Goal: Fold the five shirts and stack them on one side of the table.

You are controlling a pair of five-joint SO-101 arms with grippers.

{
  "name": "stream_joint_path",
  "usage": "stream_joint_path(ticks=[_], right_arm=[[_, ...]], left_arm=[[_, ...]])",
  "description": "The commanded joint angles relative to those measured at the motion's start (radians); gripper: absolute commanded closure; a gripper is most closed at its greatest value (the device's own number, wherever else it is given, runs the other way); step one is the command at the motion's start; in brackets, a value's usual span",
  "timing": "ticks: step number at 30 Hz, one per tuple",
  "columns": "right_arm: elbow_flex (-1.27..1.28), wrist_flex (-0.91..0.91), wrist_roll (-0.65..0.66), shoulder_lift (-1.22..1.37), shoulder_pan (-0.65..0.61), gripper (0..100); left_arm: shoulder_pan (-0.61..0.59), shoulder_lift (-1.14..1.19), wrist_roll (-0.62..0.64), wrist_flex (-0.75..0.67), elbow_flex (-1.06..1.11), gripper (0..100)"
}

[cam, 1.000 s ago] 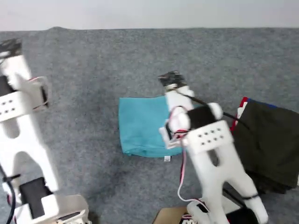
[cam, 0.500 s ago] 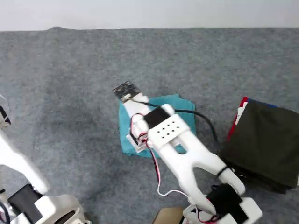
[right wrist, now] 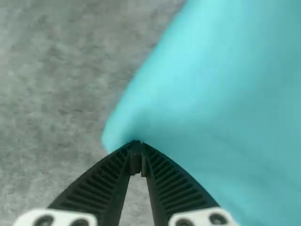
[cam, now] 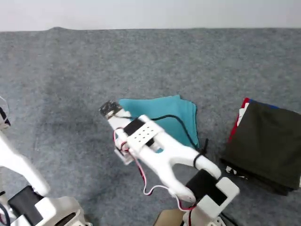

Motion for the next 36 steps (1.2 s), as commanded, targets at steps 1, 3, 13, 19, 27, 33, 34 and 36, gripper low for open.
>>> stream_joint_path(ticks=[1, 3, 13, 19, 27, 33, 34, 36], right_arm=[[-0.031, -0.007, -0.003, -0.013, -0.031, 99.0], [-0.083, 0.030, 0.008, -0.035, -0.012, 99.0], [-0.238, 0.183, 0.031, -0.059, 0.004, 99.0], [-0.147, 0.045, -0.005, 0.108, -0.064, 99.0], [-0.307, 0.084, 0.005, 0.180, -0.071, 99.0], [-0.517, 0.214, 0.044, 0.122, -0.050, 99.0], [-0.548, 0.222, 0.052, 0.117, -0.030, 99.0], [-0.592, 0.228, 0.061, 0.111, 0.031, 99.0]], left_arm=[[-0.006, -0.044, -0.003, -0.029, -0.002, 100], [-0.006, -0.044, -0.003, -0.043, 0.002, 100], [-0.005, -0.044, 0.000, -0.052, 0.004, 100], [-0.003, -0.044, -0.002, -0.052, 0.008, 100], [-0.006, -0.044, -0.002, -0.052, 0.008, 100], [-0.006, -0.044, 0.002, -0.052, 0.008, 100], [-0.006, -0.044, 0.002, -0.052, 0.008, 100], [-0.006, -0.044, 0.003, -0.052, 0.008, 100]])
